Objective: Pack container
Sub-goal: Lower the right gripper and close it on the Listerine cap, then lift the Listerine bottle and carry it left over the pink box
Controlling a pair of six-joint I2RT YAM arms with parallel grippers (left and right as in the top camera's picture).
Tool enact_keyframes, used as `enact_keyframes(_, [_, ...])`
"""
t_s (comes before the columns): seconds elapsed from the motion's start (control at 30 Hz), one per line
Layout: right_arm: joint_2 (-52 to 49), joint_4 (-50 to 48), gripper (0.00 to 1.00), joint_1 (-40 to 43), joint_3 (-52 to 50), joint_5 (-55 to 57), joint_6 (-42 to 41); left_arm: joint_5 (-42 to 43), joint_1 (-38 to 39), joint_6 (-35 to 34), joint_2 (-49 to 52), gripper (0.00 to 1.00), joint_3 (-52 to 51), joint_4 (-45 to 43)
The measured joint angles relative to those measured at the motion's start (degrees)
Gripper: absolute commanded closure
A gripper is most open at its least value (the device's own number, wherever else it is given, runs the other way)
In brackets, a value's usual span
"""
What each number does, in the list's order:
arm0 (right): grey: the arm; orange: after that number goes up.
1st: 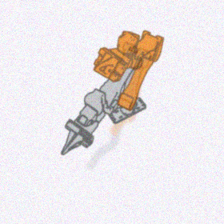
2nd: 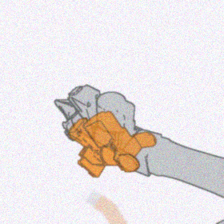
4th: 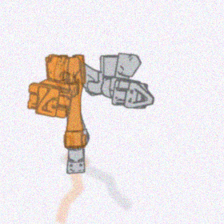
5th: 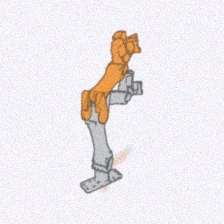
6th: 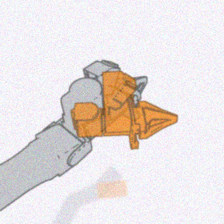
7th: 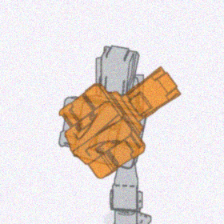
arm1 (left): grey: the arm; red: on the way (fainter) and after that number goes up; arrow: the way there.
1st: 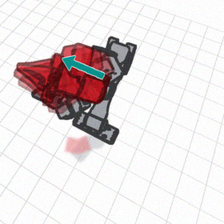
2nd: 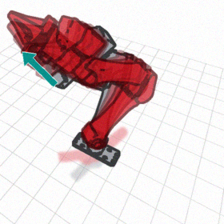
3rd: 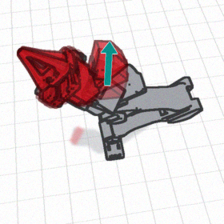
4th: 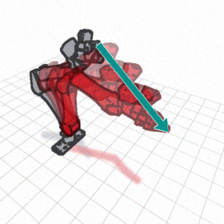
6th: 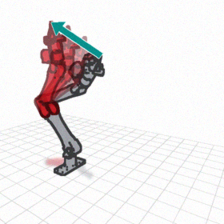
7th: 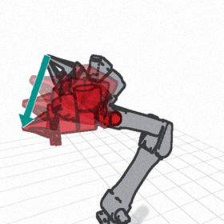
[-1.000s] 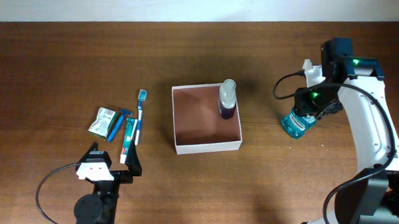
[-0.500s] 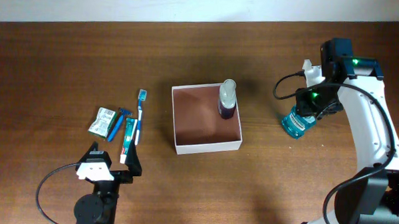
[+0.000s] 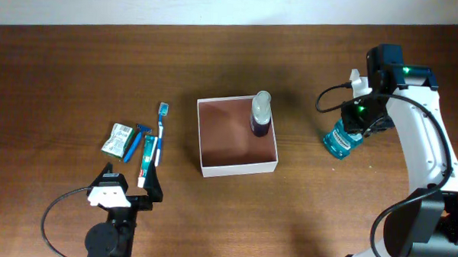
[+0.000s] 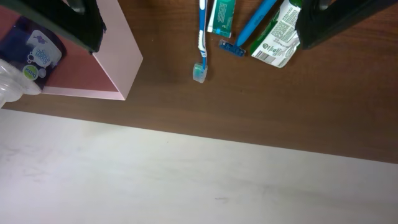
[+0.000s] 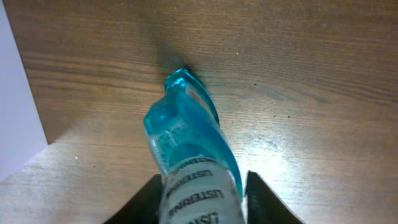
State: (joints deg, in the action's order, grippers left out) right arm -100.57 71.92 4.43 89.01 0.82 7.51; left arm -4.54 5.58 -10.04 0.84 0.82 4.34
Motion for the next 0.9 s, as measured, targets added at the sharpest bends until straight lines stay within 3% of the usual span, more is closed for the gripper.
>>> enact_keyframes(0.33, [0.00,0.07,0.82,0.00,0.00,-1.16,-0.28,0.00,0.00,0.00,0.00,0.01,0.00,0.00])
enact_keyframes(0.67, [0.00,0.39,0.82,0.00,0.15,-2.10,-0.24,0.00,0.00,0.00,0.00,0.01,0.00,0.00])
enact_keyframes(0.7, [0.00,0.48,0.81,0.00,0.20,-2.23,-0.24,0.00,0.00,0.00,0.00,0.01,0.02,0.00])
enact_keyframes(0.77, [0.00,0.63,0.62,0.00,0.24,-2.43,-0.37,0.00,0.00,0.00,0.00,0.01,0.02,0.00])
enact_keyframes(0.8, [0.00,0.63,0.58,0.00,0.22,-2.62,-0.48,0.00,0.00,0.00,0.00,0.01,0.02,0.00])
enact_keyframes(0.9, [0.00,0.66,0.55,0.00,0.28,-3.17,0.48,0.00,0.00,0.00,0.00,0.01,0.02,0.00])
